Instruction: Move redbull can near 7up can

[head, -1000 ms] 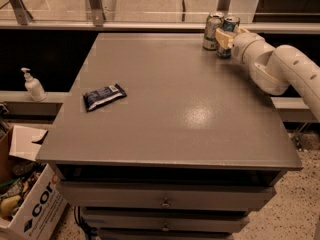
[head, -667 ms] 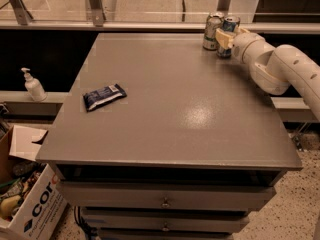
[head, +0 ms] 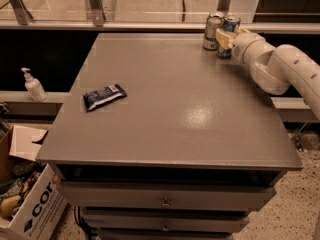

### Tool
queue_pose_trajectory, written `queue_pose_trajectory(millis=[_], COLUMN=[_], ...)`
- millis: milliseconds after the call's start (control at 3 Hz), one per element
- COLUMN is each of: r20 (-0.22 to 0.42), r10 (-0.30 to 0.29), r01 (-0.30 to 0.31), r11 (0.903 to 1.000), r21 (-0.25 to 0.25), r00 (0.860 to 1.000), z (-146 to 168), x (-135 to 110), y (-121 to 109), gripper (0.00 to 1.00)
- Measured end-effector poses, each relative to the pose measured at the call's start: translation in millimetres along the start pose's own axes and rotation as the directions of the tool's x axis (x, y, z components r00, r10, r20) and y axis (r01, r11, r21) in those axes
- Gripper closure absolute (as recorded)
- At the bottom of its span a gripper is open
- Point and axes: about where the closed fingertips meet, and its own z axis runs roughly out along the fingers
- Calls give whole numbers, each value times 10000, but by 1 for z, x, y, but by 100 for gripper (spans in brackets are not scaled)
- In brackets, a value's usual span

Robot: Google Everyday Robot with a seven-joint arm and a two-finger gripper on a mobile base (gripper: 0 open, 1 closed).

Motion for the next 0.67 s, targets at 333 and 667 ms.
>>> queue_pose_trajectory(millis=[333, 667], r20=[-1, -285], r10=[0, -59], r01=[0, 58], r11=[10000, 10000], r21=[0, -46], r00=[10000, 9996], z=[0, -2], x=[0, 9], y=[0, 0], gripper=[13, 0])
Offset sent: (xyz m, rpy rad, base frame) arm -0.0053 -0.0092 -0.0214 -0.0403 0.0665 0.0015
